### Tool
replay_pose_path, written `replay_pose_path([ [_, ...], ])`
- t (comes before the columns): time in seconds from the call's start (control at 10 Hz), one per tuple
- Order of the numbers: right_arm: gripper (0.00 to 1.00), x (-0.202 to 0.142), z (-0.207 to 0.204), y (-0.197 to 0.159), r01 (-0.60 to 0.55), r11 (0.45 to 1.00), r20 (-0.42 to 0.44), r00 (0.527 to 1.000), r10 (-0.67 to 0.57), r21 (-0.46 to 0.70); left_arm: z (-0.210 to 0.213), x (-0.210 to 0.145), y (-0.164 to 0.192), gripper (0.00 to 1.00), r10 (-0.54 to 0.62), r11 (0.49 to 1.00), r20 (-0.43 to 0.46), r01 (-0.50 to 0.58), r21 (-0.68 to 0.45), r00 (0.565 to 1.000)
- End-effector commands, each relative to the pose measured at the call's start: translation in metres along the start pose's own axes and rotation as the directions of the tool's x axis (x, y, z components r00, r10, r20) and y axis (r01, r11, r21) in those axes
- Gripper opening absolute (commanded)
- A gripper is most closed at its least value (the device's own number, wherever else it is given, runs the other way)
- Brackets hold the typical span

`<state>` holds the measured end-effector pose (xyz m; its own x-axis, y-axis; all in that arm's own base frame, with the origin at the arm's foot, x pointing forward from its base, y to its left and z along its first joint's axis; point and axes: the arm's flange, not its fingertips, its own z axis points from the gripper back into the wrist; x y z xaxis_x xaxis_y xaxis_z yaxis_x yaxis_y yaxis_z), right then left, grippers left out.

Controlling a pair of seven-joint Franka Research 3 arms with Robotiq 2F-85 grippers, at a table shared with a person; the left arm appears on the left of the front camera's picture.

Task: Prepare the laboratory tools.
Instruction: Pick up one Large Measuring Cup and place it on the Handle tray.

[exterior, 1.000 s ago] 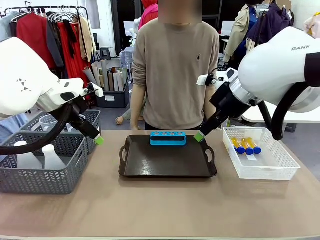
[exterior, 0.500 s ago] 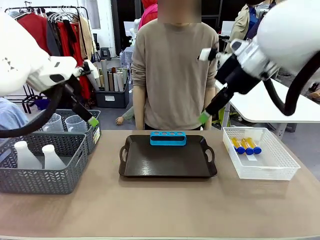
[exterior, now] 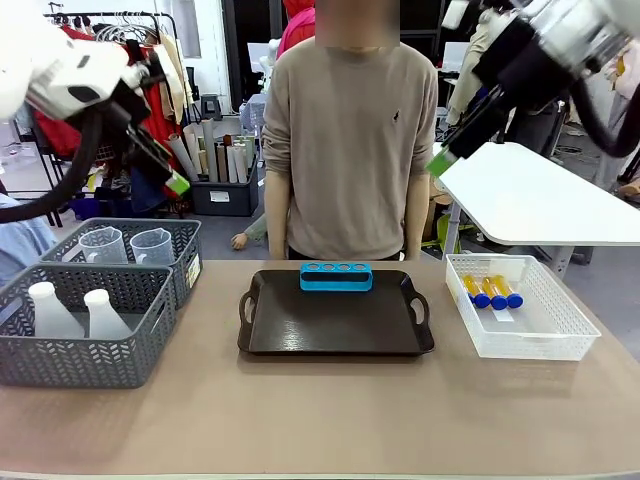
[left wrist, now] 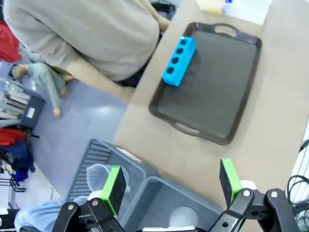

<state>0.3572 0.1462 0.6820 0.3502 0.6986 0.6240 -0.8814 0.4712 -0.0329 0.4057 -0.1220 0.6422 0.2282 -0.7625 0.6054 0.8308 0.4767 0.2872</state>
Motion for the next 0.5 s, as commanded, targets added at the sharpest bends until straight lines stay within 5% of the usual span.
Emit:
replay_pose_path([
  [0.0, 1.00, -0.004, 0.026, -0.001, -0.054, 0.999, 0.060, 0.997, 0.053, 0.007, 0.014, 0.002, 0.006, 1.00, -0.006, 1.000, 0.032, 0.006, 0.007, 0.999],
  [0.4, 1.00, -0.024, 0.061, -0.044, -0.062, 0.998, 0.181, 0.982, 0.060, 0.002, 0.028, 0.006, 0.018, 1.00, 0.058, 0.998, 0.090, -0.055, -0.025, 0.994],
])
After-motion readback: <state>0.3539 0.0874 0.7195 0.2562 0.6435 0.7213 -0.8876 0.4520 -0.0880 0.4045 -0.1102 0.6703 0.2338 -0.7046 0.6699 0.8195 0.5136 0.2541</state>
